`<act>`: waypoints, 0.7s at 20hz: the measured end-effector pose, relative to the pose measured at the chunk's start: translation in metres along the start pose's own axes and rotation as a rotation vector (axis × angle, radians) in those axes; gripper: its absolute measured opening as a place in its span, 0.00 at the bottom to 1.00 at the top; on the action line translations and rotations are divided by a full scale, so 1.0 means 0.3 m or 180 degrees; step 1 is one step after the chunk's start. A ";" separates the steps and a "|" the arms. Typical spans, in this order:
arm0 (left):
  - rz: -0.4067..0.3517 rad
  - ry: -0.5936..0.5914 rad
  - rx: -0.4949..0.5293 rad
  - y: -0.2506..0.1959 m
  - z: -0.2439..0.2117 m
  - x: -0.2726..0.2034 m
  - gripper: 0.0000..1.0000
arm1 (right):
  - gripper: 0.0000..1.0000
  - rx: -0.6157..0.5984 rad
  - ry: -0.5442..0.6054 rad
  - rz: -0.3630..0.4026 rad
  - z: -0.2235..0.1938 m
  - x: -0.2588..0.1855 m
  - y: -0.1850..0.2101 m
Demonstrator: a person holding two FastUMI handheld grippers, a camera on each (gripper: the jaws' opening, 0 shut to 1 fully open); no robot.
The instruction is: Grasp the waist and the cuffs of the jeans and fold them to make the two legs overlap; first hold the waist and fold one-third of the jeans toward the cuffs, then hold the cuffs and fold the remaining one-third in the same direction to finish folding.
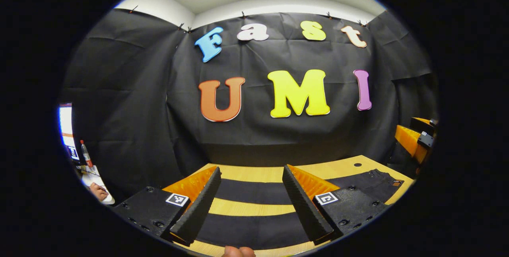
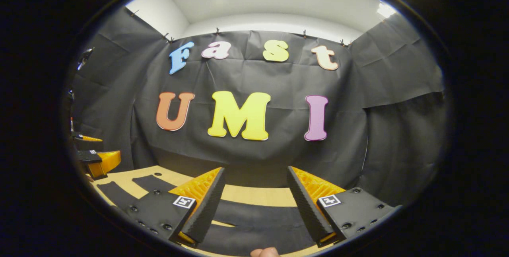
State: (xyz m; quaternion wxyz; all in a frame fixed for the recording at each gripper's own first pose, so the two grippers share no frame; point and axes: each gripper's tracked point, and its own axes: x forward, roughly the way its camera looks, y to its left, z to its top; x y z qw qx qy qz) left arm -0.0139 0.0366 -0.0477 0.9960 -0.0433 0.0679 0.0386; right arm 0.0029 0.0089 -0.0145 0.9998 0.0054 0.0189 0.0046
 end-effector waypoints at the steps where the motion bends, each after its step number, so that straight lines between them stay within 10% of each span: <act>1: 0.0059 0.0097 -0.0082 0.025 -0.029 -0.009 1.00 | 0.96 0.0001 0.0007 0.0013 -0.006 -0.003 0.003; 14: 0.0802 0.1647 -0.1887 0.319 -0.557 -0.162 0.98 | 0.92 -0.0099 0.0269 0.0120 -0.092 -0.021 0.038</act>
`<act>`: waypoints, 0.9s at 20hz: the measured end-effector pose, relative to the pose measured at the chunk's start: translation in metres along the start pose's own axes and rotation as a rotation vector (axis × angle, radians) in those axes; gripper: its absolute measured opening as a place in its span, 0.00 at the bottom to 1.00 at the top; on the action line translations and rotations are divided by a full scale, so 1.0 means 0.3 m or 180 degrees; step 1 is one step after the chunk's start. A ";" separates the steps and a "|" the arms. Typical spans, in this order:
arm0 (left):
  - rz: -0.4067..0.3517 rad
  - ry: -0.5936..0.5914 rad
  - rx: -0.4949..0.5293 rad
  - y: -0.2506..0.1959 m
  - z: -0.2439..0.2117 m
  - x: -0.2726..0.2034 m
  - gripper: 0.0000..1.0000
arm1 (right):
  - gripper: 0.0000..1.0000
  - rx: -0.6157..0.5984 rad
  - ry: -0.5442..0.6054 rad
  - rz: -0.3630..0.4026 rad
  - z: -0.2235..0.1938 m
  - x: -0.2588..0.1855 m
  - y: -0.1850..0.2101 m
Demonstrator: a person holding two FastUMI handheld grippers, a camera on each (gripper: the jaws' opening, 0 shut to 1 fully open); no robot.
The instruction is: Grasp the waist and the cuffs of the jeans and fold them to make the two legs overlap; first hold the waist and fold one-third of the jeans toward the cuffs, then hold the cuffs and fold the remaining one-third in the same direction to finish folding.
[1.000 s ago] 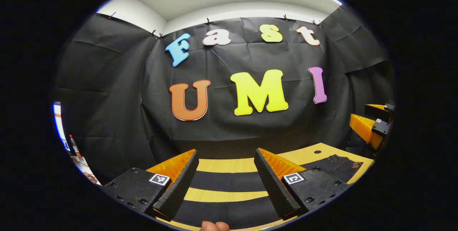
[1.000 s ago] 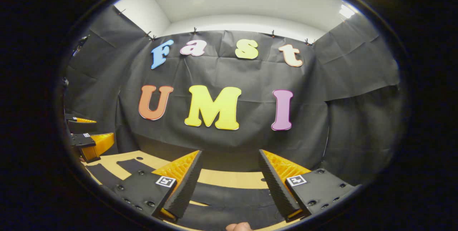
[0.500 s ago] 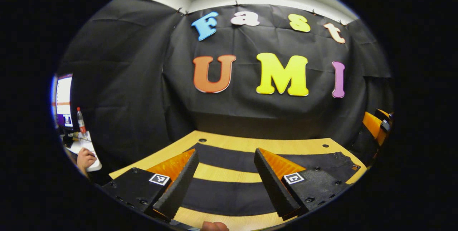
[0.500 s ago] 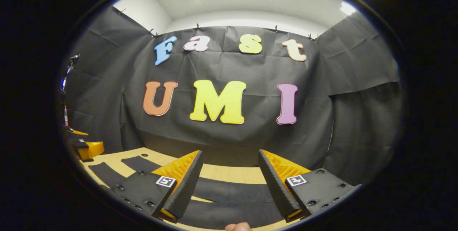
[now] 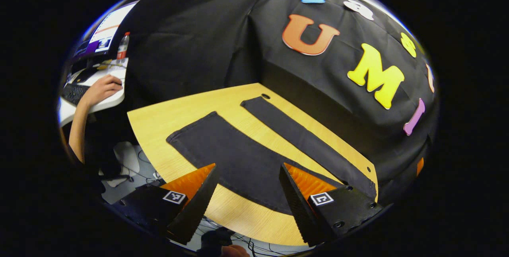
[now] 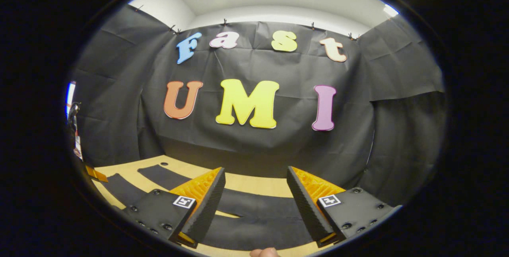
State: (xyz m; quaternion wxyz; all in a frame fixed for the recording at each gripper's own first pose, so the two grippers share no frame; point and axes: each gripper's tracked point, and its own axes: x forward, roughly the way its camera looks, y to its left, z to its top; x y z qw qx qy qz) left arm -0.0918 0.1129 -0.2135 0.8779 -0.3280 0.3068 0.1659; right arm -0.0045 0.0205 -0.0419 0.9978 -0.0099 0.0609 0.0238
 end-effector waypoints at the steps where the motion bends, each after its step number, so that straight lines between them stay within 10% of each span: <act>1: 0.0032 0.0111 -0.0150 0.024 -0.015 0.023 0.98 | 0.92 -0.0008 0.0013 0.0000 -0.005 0.002 -0.001; 6: 0.0138 0.0658 -0.1029 0.103 -0.101 0.112 0.98 | 0.92 -0.0070 0.0118 -0.0037 -0.033 0.033 -0.026; 18: 0.0345 0.0920 -0.1721 0.148 -0.028 0.308 0.94 | 0.94 -0.0126 0.0483 -0.0544 -0.146 0.065 -0.260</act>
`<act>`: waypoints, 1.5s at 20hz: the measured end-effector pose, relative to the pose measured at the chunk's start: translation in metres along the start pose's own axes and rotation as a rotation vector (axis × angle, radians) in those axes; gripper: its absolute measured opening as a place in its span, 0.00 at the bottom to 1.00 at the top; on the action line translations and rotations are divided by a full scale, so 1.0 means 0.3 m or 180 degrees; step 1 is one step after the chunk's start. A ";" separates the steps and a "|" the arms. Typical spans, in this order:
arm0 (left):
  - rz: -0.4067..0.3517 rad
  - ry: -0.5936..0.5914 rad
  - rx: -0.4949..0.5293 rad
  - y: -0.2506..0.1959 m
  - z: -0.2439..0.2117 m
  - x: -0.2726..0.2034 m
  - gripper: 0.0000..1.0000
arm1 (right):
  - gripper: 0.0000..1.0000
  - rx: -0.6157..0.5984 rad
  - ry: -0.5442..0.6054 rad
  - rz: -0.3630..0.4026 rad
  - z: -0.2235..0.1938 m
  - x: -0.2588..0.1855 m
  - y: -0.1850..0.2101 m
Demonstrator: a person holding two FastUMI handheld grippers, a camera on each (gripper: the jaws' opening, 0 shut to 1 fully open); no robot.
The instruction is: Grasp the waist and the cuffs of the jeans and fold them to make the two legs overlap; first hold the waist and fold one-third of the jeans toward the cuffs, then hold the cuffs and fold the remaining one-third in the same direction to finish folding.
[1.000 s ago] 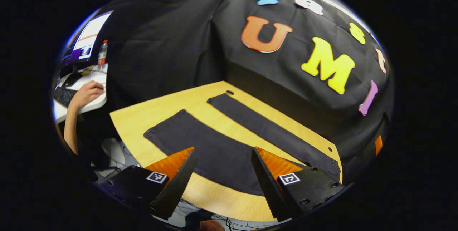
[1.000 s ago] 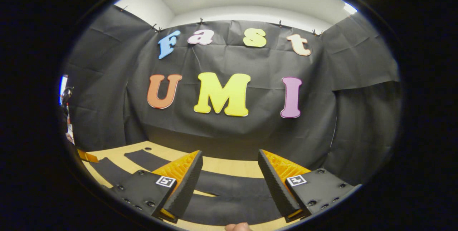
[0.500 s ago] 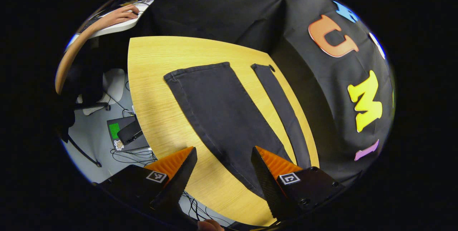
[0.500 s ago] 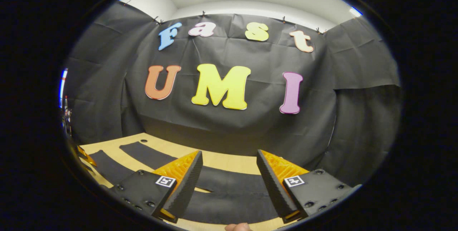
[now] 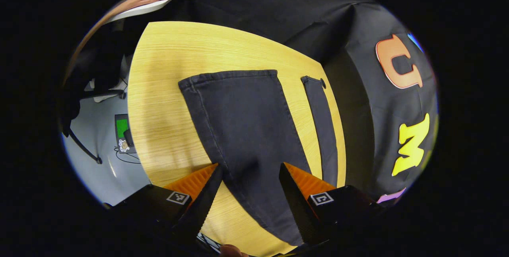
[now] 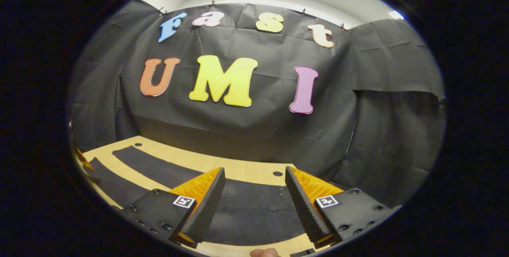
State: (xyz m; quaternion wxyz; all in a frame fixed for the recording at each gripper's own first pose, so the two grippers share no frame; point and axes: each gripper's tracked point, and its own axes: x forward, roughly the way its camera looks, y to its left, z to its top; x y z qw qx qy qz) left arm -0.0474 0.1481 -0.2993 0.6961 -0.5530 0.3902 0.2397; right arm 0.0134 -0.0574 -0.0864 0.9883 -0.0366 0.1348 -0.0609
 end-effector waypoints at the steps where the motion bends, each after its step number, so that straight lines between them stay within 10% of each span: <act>1: -0.0067 -0.0017 -0.0037 -0.023 0.008 0.010 0.93 | 0.93 0.0011 0.0034 -0.0032 -0.013 0.001 -0.012; 7: -0.0363 -0.0077 -0.0067 -0.127 0.061 0.103 0.98 | 0.93 0.0093 0.0295 -0.0278 -0.094 0.012 -0.113; 10: -0.0550 -0.0094 -0.0195 -0.149 0.084 0.149 0.85 | 0.93 0.0219 0.0478 -0.0372 -0.148 0.028 -0.159; 13: -0.0813 0.0081 -0.0589 -0.142 0.092 0.179 0.60 | 0.93 0.0512 0.0806 -0.0440 -0.243 0.044 -0.194; 15: -0.0982 0.0146 -0.0940 -0.133 0.104 0.194 0.17 | 0.94 0.0821 0.1126 -0.0475 -0.331 0.060 -0.223; 17: -0.1115 0.0106 -0.1020 -0.135 0.105 0.192 0.11 | 0.94 0.1348 0.1549 -0.0482 -0.427 0.060 -0.246; 23: -0.1159 0.0181 -0.0943 -0.141 0.105 0.200 0.07 | 0.89 0.3264 0.2594 -0.0885 -0.712 0.007 -0.308; 30: -0.1184 0.0218 -0.0982 -0.140 0.110 0.185 0.04 | 0.95 0.3480 0.2739 -0.0841 -0.745 0.074 -0.273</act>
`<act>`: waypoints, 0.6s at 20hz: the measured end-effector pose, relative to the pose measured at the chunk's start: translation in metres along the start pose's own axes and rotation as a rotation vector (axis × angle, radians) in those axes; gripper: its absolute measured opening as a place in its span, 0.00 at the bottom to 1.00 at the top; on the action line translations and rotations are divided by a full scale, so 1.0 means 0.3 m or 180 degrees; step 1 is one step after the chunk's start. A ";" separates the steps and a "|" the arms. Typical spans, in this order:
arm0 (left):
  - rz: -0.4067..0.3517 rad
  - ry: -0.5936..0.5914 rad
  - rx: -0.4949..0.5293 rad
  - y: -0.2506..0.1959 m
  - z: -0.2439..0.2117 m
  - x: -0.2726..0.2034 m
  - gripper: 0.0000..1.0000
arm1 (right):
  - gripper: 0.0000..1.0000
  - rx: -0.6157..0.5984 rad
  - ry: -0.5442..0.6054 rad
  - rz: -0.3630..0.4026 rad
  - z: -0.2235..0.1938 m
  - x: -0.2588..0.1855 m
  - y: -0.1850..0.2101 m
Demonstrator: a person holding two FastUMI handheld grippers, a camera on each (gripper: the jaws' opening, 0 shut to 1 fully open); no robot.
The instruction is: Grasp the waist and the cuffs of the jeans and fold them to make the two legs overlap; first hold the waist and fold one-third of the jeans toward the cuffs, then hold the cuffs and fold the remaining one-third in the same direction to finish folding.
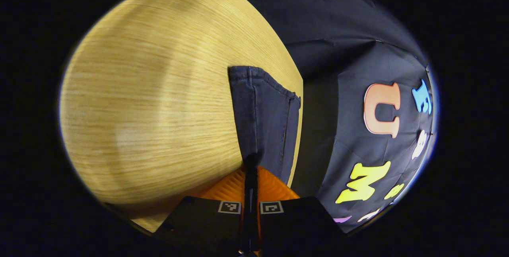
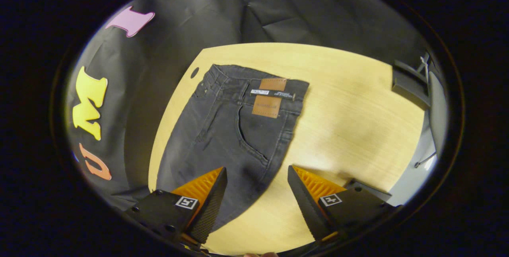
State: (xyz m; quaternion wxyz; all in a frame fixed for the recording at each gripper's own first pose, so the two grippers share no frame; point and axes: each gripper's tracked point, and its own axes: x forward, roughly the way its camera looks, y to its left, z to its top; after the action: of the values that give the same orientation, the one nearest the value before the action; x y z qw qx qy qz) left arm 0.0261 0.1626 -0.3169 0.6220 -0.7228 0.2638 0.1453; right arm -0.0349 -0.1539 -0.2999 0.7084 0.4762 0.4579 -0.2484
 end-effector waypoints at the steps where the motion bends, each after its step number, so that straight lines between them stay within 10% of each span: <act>1: 0.0004 0.0019 -0.0018 -0.001 -0.001 -0.002 0.04 | 0.83 -0.0009 -0.0014 -0.0009 0.003 0.025 0.000; 6: 0.0013 0.0027 0.0013 0.000 0.004 0.004 0.04 | 0.65 0.0118 -0.0068 -0.0007 0.020 0.075 -0.022; 9: 0.0019 0.0023 0.0015 -0.002 0.000 -0.001 0.03 | 0.10 0.0364 -0.0015 0.0062 0.032 0.078 -0.049; 12: 0.0034 0.0014 0.0022 -0.005 0.003 0.002 0.04 | 0.02 0.0139 -0.0040 0.0055 0.033 0.087 -0.049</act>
State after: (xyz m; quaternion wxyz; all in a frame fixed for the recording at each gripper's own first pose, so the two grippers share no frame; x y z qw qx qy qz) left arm 0.0275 0.1634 -0.3163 0.6231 -0.7195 0.2695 0.1461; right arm -0.0306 -0.1670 -0.3283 0.7029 0.4939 0.4437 -0.2553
